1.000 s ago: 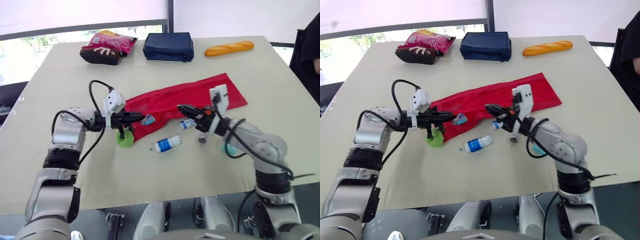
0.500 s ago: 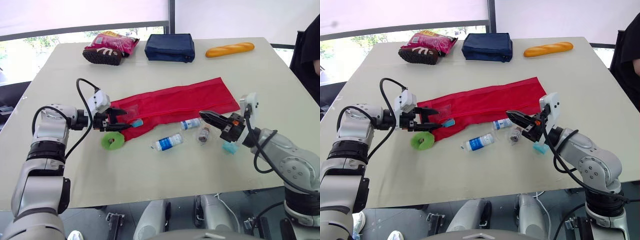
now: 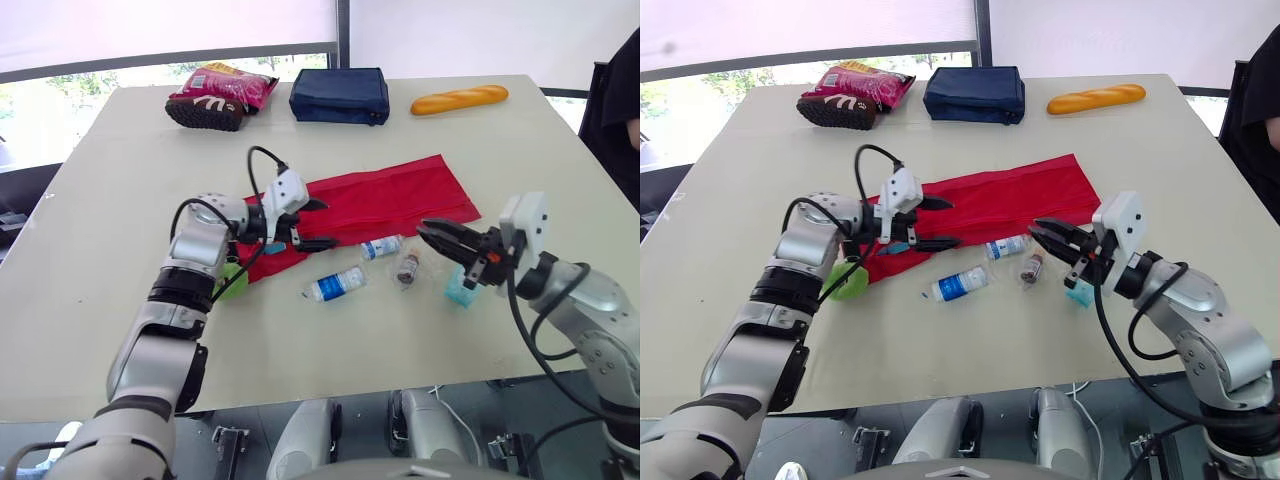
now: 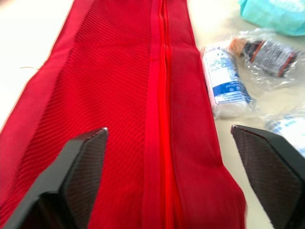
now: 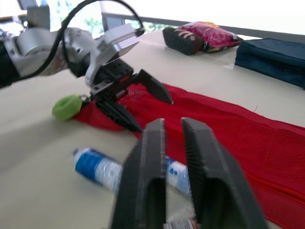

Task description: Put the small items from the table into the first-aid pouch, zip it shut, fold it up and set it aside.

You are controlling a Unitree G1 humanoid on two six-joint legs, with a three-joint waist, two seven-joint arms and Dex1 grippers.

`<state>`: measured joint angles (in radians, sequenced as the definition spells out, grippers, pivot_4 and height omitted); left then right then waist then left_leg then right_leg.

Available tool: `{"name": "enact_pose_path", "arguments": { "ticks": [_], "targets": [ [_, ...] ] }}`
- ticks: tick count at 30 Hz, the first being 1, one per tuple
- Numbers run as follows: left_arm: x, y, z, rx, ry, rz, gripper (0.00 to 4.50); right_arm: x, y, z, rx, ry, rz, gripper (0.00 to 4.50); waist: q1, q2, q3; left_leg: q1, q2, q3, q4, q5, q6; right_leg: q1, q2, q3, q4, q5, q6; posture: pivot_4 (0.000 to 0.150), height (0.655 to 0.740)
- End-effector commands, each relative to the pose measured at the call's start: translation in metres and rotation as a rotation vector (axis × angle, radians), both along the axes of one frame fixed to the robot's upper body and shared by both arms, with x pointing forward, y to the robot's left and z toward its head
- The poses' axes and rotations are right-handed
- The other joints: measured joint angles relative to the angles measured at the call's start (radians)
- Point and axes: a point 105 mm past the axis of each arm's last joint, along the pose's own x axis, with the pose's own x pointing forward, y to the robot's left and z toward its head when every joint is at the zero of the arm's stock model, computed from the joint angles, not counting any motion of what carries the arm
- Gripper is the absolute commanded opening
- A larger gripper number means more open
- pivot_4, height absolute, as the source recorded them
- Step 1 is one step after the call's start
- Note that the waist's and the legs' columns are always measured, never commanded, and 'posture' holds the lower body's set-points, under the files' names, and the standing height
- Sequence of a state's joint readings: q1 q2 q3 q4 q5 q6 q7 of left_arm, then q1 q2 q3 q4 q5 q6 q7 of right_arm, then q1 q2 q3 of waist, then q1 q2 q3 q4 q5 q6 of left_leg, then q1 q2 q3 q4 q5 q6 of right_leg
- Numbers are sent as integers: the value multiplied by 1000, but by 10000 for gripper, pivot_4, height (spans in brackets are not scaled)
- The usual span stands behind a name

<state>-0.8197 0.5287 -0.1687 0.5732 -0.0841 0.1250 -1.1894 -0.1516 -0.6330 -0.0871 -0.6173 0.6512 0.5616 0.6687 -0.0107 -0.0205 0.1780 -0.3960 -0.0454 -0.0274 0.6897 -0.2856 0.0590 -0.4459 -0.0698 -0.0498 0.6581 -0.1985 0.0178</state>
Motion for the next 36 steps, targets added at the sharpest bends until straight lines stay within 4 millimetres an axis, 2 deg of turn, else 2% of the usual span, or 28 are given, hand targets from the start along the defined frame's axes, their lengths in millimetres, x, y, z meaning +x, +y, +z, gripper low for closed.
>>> {"name": "enact_pose_path", "arguments": {
  "ticks": [1,5,10,12,16,20,21,26,32,36],
  "targets": [
    [11,-2,4,24,-50,30,45000,-18,-9,20,-27,-99,20,29226,1,0,0,0,0,0,0,0,0,0,0,0,0,0,0,1500,7397],
    [20,-6,1,6,-54,58,45000,-28,-25,16,-88,-84,-47,44609,11,0,0,0,0,0,0,0,0,1,0,-1,0,0,0,1500,7397],
    [31,-6,-2,24,-74,90,45000,-39,-39,15,-120,-73,-119,44609,24,-1,0,0,0,0,1,0,0,1,-1,-1,0,0,0,1500,7397],
    [34,-5,-4,56,-102,100,39686,-41,-43,16,-117,-78,-150,45000,25,-1,0,0,0,0,1,0,0,1,-1,-1,0,0,1,1500,7397],
    [38,-8,-7,86,-137,94,24665,-42,-43,16,-114,-80,-171,45000,25,-1,0,0,0,0,2,0,0,1,-1,-1,0,1,1,1500,7397],
    [37,-17,-2,43,-140,61,6699,-43,-43,14,-117,-78,-182,45000,26,-1,0,0,0,0,2,0,0,2,-1,-2,0,1,1,1500,7397],
    [36,-19,-1,34,-138,53,442,-44,-43,13,-117,-75,-183,45000,26,-1,0,0,0,0,3,0,0,2,-1,-2,0,1,1,1500,7397],
    [34,-17,-1,27,-136,38,109,-46,-44,12,-119,-62,-189,45000,25,-1,0,0,0,0,3,0,0,2,-1,-2,0,1,1,1500,7397],
    [25,-22,10,-41,-145,-46,109,-46,-43,12,-114,-55,-178,45000,25,-1,0,0,0,0,3,0,0,2,0,-2,0,1,1,1500,7397],
    [17,-22,11,-50,-120,-96,109,-46,-34,7,-104,-16,-137,45000,25,-1,0,0,0,0,4,0,0,2,0,-2,0,1,1,1500,7397]
  ]
}}
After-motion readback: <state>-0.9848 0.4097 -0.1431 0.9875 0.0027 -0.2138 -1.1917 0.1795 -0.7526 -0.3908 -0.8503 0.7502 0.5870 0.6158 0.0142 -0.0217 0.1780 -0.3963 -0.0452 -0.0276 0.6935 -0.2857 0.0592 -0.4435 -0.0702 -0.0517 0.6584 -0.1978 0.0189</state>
